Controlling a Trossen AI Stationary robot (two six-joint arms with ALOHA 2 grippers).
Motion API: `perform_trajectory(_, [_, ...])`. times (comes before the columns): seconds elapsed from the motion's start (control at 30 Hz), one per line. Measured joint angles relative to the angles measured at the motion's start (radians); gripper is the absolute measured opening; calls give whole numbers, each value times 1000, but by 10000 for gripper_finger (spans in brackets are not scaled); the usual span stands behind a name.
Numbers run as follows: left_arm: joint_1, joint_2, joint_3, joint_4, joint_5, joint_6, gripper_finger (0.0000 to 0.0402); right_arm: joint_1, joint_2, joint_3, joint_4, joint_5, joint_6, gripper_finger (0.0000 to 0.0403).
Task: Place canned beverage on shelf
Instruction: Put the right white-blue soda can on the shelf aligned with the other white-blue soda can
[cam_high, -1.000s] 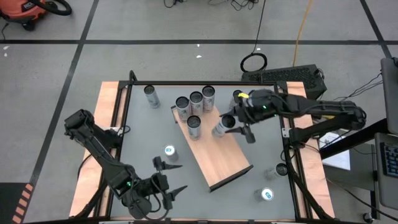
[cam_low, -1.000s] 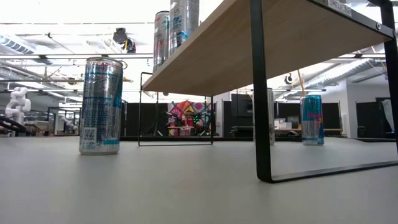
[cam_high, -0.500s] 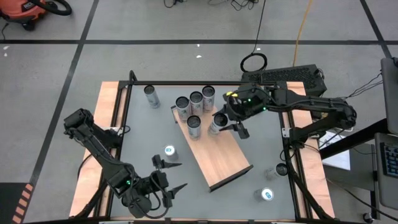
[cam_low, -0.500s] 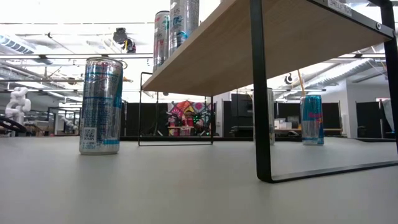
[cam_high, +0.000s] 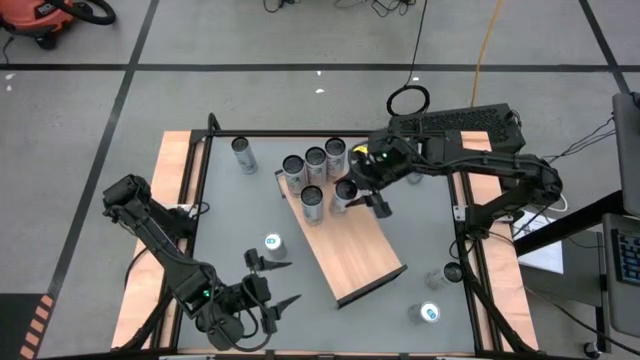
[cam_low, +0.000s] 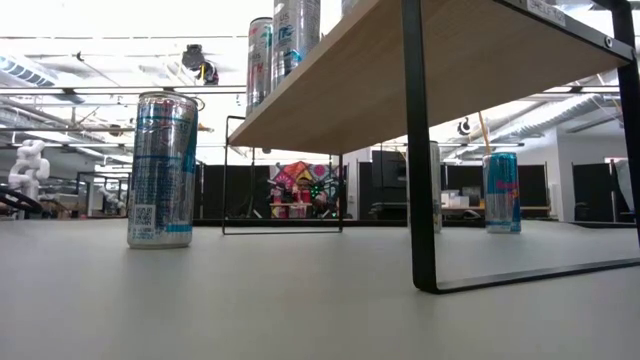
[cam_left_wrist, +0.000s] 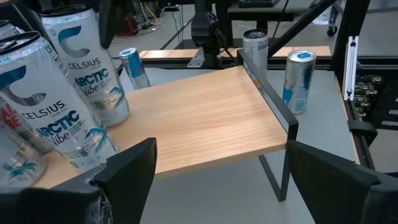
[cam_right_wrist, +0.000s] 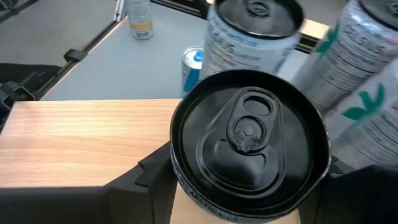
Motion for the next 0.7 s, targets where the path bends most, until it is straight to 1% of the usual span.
perform_trajectory(0.13, [0, 0, 0, -22, 0, 0, 350, -25, 6, 0, 17, -48, 10, 194])
perform_trajectory(0.63, [5, 1, -1, -34, 0, 0, 350, -37, 32, 0, 51, -53, 11, 194])
perform_trajectory(0.7, [5, 1, -1, -34, 0, -1, 350, -37, 33, 0, 51, -76, 11, 194])
